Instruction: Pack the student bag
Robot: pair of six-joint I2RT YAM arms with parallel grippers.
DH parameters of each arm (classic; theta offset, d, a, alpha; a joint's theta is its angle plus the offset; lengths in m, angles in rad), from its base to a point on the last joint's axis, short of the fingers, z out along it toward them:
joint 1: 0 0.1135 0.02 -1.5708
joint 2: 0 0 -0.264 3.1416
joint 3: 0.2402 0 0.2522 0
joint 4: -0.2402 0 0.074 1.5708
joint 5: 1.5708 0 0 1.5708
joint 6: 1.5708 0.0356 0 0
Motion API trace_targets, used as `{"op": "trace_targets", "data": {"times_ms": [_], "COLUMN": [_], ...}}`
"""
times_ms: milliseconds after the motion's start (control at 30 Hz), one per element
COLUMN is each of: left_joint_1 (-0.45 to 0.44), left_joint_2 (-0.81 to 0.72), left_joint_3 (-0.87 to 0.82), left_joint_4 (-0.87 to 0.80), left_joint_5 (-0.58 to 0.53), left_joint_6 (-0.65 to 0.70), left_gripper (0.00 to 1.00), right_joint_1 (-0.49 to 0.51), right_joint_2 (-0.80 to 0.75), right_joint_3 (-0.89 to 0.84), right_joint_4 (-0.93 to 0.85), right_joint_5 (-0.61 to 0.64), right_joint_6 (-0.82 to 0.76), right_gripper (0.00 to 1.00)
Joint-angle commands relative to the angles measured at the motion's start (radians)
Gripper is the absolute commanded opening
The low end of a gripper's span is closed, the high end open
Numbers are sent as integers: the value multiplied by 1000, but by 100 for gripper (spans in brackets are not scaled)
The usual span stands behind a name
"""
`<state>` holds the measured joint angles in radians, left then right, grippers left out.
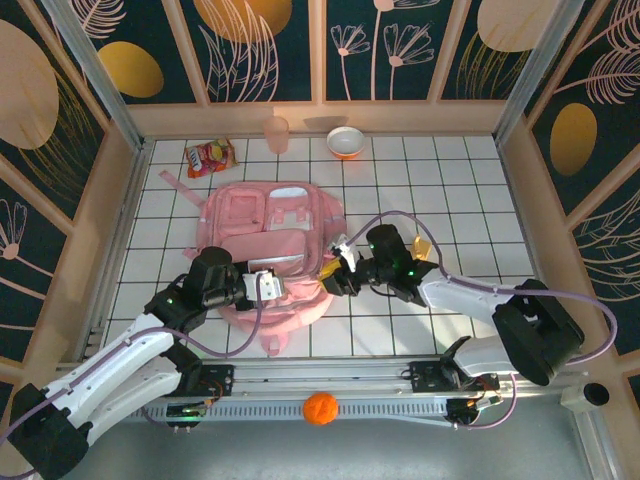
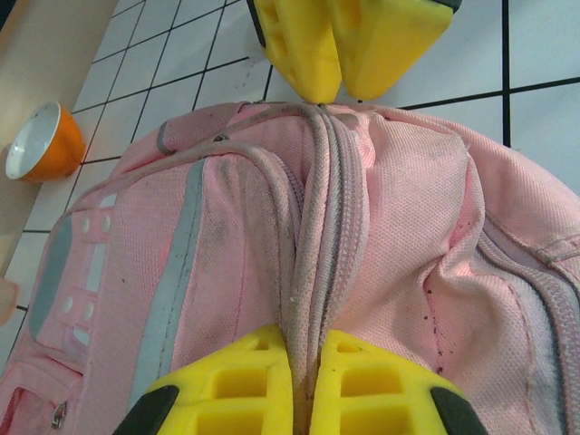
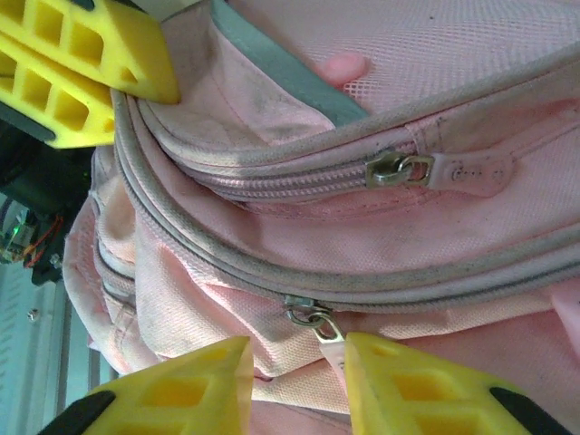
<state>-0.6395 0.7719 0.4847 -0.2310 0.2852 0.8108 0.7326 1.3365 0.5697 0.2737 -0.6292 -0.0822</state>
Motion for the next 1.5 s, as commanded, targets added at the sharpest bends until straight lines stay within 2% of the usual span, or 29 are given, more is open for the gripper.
{"op": "trace_targets", "data": {"times_ms": [0,100,200,400,467,600,633,733,800,933,1067,1167,1467], "left_joint_1": [4,4,4,4,4,4,4,4,4,4,4,4,4], "left_joint_2": [-19,-20,-20,-15,-14,-8,-8,-8,-9,-7,11,15,9], "left_joint_3": [54,54,56,61,63,68,68,64,63,62,69,69,75], "left_joint_4": [104,102,104,97,92,73,73,79,81,79,68,77,81], "left_joint_5": [51,47,52,76,83,77,77,83,97,102,103,106,111], "left_joint_6": [15,17,17,20,26,44,46,45,52,87,104,104,111], "left_gripper": [0,0,0,0,0,0,0,0,0,0,0,0,0], "right_joint_1": [1,-8,-26,-67,-70,-68,-68,-69,-70,-70,-70,-67,-61], "right_joint_2": [4,-23,-41,-26,-11,-18,-37,-115,-171,-242,-191,-122,-22], "right_joint_3": [21,16,22,40,55,56,41,-14,-43,-64,-35,-1,-3], "right_joint_4": [-10,-29,-62,-55,-50,-54,-49,-25,-16,-49,-90,-97,47], "right_joint_5": [10,81,197,300,297,214,198,183,190,116,73,28,32], "right_joint_6": [-6,-7,8,58,60,2,-25,-113,-185,-409,-515,-526,-443], "right_gripper": [19,0,0,0,0,0,4,34,41,42,42,41,40]}}
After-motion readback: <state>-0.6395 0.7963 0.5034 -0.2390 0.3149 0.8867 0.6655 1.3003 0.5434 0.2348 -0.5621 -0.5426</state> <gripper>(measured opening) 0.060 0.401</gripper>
